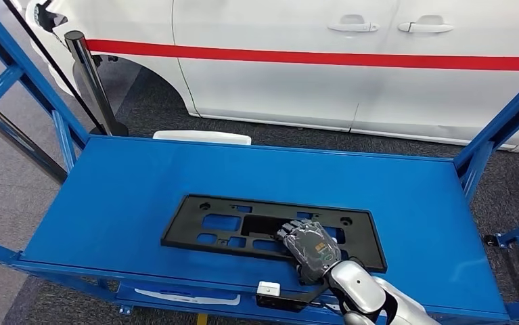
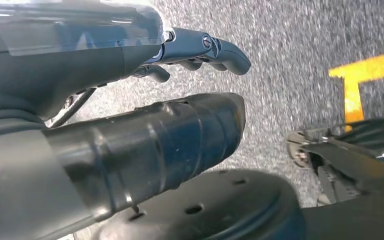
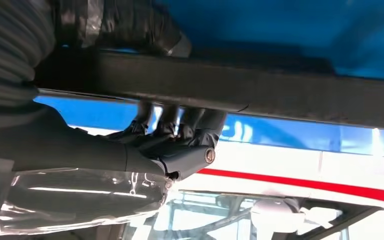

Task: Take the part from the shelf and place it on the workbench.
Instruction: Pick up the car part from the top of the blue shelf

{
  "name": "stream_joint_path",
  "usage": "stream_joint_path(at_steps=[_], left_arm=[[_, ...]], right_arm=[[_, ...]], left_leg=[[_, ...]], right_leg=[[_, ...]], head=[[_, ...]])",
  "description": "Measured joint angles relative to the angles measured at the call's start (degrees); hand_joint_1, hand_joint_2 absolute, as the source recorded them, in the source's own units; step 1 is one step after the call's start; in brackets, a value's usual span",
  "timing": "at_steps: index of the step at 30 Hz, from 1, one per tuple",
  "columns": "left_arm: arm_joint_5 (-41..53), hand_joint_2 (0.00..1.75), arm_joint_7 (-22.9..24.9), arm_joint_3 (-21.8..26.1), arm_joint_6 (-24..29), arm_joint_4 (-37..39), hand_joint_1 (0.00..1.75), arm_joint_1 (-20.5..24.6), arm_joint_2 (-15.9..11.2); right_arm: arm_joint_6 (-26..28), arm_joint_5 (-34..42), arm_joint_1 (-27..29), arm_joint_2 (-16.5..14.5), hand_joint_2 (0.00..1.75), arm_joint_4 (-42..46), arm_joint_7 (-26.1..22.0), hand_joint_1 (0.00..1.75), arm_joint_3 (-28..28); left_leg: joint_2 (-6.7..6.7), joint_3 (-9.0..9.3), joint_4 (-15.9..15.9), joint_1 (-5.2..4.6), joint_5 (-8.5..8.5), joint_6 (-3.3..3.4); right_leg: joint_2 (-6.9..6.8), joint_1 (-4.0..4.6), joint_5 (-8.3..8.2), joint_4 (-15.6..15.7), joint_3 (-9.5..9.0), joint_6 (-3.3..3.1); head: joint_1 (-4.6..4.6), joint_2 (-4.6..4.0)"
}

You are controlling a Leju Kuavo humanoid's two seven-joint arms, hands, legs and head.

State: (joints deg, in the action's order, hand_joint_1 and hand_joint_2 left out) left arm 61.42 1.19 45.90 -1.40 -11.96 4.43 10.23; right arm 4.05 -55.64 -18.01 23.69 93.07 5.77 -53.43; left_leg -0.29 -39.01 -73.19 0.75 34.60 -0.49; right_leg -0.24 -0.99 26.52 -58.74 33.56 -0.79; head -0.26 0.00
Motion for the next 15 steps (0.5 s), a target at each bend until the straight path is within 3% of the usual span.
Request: stream_joint_path(at_steps=[1, 2, 5, 7, 10, 11, 12, 15], left_arm=[[0.0, 0.00, -0.1, 0.0, 0.0, 0.0, 0.00, -0.1, 0.0], [0.0, 0.00, -0.2, 0.1, 0.1, 0.0, 0.00, -0.1, 0.0], [0.0, 0.00, -0.6, 0.3, 0.8, 0.0, 0.00, -0.1, 0.0], [0.1, 0.00, -1.0, 0.4, 1.3, 0.0, 0.00, -0.1, 0.0], [0.1, 0.00, -1.3, 0.7, 1.6, 0.0, 0.00, -0.2, 0.0], [0.1, 0.00, -1.4, 0.7, 2.0, 0.0, 0.00, -0.1, 0.0], [0.1, 0.44, -1.7, 0.8, 2.6, 0.0, 0.00, -0.1, 0.0], [0.4, 1.75, -2.6, 1.0, 3.9, 0.0, 0.00, 0.0, 0.0]], right_arm=[[0.0, 0.0, -0.1, 0.0, 1.75, 0.0, 0.0, 1.75, 0.0], [0.0, 0.0, -0.2, 0.0, 1.75, 0.0, 0.0, 1.75, 0.0], [0.0, 0.0, -0.4, 0.0, 1.75, 0.0, 0.1, 1.75, -0.1], [0.1, 0.0, -0.4, 0.1, 1.75, 0.0, 0.2, 1.75, -0.1], [0.1, -0.1, -0.4, 0.2, 1.75, 0.0, 0.3, 1.75, -0.1], [0.1, -0.1, -0.4, 0.3, 1.75, 0.0, 0.3, 1.75, -0.1], [0.1, -0.1, -0.3, 0.4, 1.75, 0.0, 0.4, 1.75, -0.1], [0.3, -0.3, 0.5, 0.6, 1.75, 0.1, 0.8, 1.75, 0.0]], left_leg=[[0.00, -0.52, -1.1, 0.00, -0.20, -0.01], [0.00, 0.02, 0.0, 0.00, -1.49, 0.06], [-0.01, 5.22, 10.9, -0.09, -6.75, 0.66], [-0.04, 6.83, 14.4, -0.29, -7.39, 1.05], [0.09, 7.13, 15.1, -0.22, -7.66, 1.89], [0.21, 7.26, 15.5, -0.10, -7.90, 2.34], [0.31, 7.36, 15.8, 0.03, -8.12, 2.73], [0.42, 7.29, 15.9, -0.03, -8.21, 3.17]], right_leg=[[-0.01, 0.06, 0.02, 0.0, -0.06, -0.03], [0.03, 0.10, 0.05, 0.0, -0.18, -0.02], [0.15, 0.25, 0.26, -0.1, -0.56, 0.29], [0.26, 0.43, 0.24, -0.1, -0.49, 0.79], [0.48, 0.44, 0.23, -0.1, -0.47, 1.67], [0.50, 0.40, 0.98, -1.0, -0.10, 1.95], [0.50, 0.36, 2.32, -3.1, 0.82, 2.20], [0.45, 0.14, 7.21, -13.5, 5.73, 2.77]], head=[[0.00, 0.00], [0.00, 0.00], [0.01, 0.00], [0.02, 0.00], [0.02, 0.00], [0.02, 0.00], [0.03, 0.00], [0.04, 0.00]])
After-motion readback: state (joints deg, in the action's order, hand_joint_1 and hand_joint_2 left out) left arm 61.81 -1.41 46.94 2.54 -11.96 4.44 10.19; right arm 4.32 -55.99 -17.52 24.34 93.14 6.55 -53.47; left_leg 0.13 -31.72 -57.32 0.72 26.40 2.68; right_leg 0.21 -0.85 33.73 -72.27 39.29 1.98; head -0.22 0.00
